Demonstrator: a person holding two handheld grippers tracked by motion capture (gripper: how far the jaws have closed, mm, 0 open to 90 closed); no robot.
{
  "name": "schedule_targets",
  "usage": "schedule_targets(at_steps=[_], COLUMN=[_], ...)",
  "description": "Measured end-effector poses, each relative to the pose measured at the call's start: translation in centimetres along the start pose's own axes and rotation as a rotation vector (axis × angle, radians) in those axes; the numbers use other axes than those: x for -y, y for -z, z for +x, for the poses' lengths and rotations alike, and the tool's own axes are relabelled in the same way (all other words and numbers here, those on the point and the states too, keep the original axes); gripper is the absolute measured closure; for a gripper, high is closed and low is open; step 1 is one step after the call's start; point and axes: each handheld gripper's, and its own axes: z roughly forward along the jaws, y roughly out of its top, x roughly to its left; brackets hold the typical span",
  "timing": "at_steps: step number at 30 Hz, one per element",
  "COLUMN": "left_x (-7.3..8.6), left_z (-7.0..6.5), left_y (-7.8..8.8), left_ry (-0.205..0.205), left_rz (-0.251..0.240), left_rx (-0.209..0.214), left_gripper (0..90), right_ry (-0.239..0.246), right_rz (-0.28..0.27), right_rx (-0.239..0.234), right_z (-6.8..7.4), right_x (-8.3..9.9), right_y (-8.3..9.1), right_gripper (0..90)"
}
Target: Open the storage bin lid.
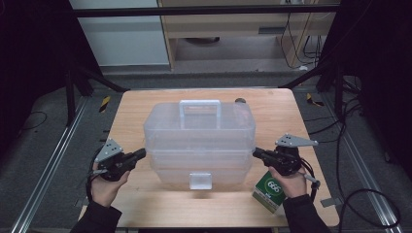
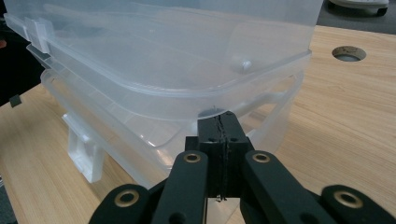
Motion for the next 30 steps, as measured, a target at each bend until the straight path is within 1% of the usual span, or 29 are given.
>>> schedule_targets(at_steps=[3, 6, 8, 14, 21, 22, 27, 30], left_x=[-0.2, -0.5, -0.6, -1.1, -1.8, -1.9, -2.5, -2.9], left_z=[-0.4, -0.5, -0.6, -0.6, -0.4, -0.4, -0.3, -0.3], left_y=[-0.1, -0.1, -0.1, -0.2, -0.2, -0.2, -0.2, -0.3], left_ry=[-0.002, 0.0, 0.002, -0.005, -0.009, -0.008, -0.014, -0.009], left_rz=[-0.016, -0.025, -0.029, -0.039, -0.05, -0.054, -0.054, -0.061], left_rx=[0.021, 0.03, 0.026, 0.016, 0.017, 0.014, 0.004, -0.002], left_gripper=[89.3, 89.2, 89.1, 88.9, 88.3, 88.2, 87.9, 88.0], right_ry=[0.001, -0.002, -0.008, -0.004, -0.012, -0.005, -0.003, 0.001], right_rz=[-0.001, -0.002, -0.007, -0.014, -0.025, -0.027, -0.033, -0.038], right_rx=[0.0, -0.005, -0.009, -0.01, -0.017, -0.017, -0.017, -0.018], right_z=[0.0, -0.1, -0.2, -0.3, -0.5, -0.5, -0.5, -0.6], right_x=[0.0, -0.1, -0.2, -0.8, -1.4, -1.5, -1.9, -2.1], right_y=[0.0, 0.0, 0.0, 0.1, 0.1, 0.1, 0.1, 0.1], right_gripper=[89.9, 89.8, 89.5, 89.7, 89.7, 89.7, 89.6, 89.6])
